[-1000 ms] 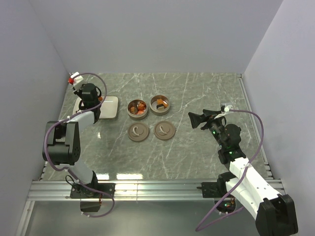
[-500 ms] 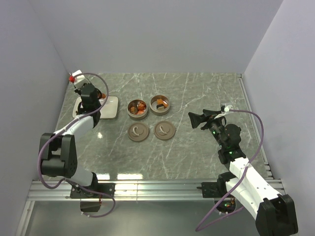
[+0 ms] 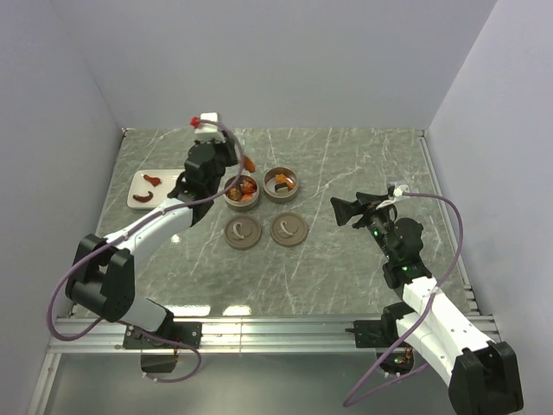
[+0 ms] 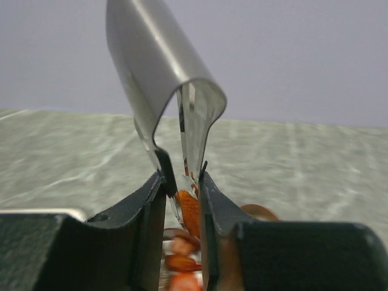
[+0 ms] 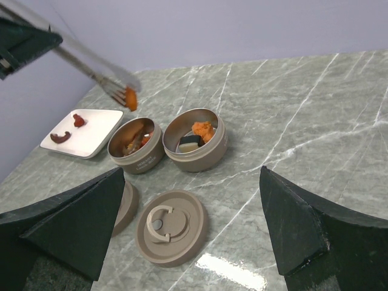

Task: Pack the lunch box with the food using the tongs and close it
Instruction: Place the food into the lunch box

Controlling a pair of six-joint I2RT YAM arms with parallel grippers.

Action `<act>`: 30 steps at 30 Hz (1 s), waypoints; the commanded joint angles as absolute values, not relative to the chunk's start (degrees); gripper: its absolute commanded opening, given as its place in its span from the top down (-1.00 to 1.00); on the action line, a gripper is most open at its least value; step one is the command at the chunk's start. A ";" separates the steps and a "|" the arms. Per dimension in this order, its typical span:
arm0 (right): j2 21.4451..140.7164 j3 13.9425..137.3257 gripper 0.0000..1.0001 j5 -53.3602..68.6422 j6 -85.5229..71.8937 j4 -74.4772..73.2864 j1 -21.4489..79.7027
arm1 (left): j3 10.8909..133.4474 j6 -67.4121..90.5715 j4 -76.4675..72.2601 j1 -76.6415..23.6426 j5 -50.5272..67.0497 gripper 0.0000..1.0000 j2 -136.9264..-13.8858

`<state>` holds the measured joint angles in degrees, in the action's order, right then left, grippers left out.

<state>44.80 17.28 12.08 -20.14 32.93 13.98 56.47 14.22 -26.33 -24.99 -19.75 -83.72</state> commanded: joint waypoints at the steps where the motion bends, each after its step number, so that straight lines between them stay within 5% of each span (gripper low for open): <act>1: 44.03 17.05 -0.98 11.86 -20.39 34.80 13.71 | 63.79 13.18 -25.93 -28.47 -14.16 0.57 -84.90; 14: 43.24 16.52 -0.98 11.95 -20.39 34.80 13.71 | 76.38 11.34 -21.88 -36.74 -11.86 0.57 -100.54; 30: 43.24 16.44 -0.98 11.95 -20.39 34.89 13.71 | 77.43 10.81 -22.94 -37.00 -12.22 0.57 -103.53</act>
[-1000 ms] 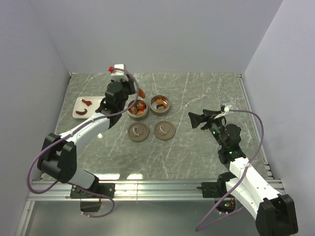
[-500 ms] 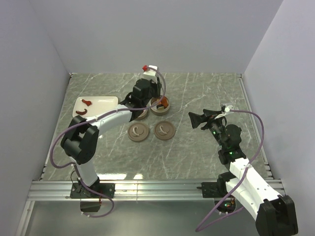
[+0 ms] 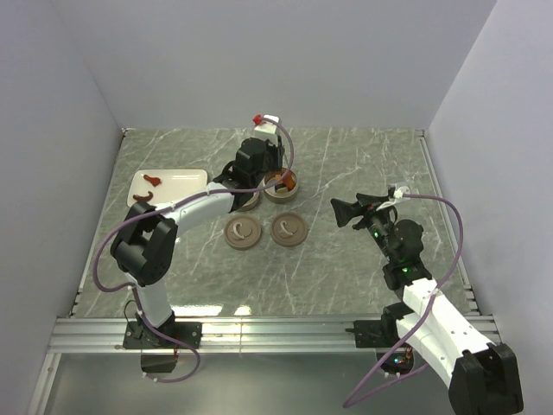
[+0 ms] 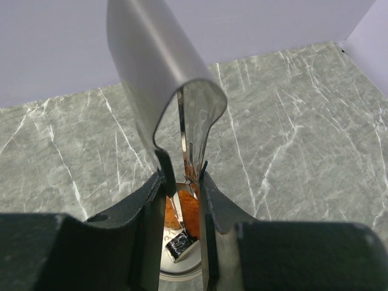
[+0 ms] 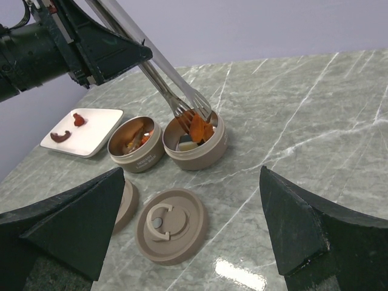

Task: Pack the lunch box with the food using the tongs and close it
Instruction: Place the food into the lunch box

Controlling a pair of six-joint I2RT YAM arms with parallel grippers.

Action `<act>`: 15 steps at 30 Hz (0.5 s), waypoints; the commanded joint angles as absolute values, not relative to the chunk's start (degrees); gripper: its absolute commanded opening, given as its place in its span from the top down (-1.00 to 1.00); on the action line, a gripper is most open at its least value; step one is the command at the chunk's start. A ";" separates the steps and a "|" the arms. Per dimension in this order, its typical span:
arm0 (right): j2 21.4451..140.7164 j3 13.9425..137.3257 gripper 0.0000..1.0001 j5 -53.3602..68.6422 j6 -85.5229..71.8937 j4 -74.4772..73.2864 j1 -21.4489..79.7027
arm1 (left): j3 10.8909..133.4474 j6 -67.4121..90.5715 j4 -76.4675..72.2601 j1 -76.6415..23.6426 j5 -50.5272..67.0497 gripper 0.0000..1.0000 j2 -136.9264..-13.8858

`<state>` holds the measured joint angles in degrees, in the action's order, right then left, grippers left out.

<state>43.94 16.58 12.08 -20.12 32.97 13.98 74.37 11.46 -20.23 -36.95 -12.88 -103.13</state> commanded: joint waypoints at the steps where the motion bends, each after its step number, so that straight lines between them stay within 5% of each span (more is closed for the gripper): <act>1: 43.33 16.44 -0.98 11.95 -20.39 34.98 13.80 | 77.34 11.16 -23.03 -37.00 -11.87 0.57 -103.62; 5: 43.51 16.61 -0.98 12.22 -20.39 34.89 13.62 | 77.17 11.78 -23.20 -37.00 -10.90 0.52 -103.71; 15: 43.68 16.61 -0.98 12.22 -20.30 34.98 13.62 | 76.73 12.48 -22.76 -37.09 -11.60 0.01 -103.10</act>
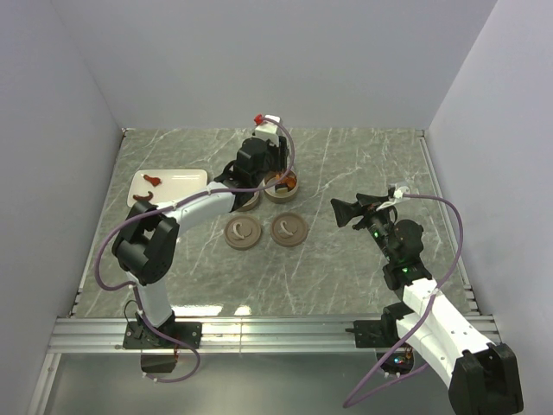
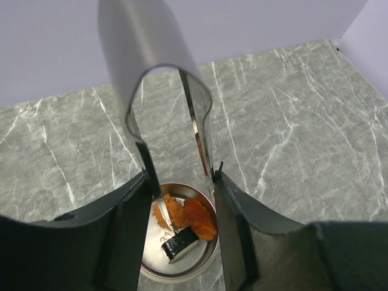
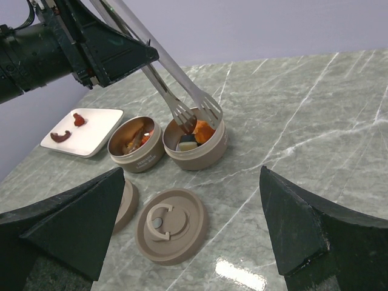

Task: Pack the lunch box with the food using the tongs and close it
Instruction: Place the food into the lunch box

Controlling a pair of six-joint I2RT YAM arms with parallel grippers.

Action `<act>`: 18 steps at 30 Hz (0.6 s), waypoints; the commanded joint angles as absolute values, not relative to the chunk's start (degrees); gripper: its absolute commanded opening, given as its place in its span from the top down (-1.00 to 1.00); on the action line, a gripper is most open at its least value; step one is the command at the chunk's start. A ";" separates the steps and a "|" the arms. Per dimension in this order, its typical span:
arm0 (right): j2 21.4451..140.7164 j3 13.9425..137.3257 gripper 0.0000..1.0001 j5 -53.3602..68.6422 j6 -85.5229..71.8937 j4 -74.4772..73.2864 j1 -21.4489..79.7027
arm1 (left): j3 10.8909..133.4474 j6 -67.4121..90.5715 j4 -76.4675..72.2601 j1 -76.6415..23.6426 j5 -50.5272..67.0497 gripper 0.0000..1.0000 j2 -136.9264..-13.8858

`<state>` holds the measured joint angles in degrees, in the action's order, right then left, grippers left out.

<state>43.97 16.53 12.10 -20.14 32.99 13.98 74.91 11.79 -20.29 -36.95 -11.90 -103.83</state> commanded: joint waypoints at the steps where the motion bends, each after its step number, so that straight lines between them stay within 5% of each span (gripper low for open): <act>1: 43.68 16.61 -0.98 12.22 -20.39 34.89 13.71 | 76.73 12.39 -22.85 -37.09 -11.69 0.00 -102.92; 18: 43.68 16.61 -0.98 11.95 -20.39 35.16 13.62 | 64.17 11.16 -25.13 -33.23 -20.39 0.07 -86.42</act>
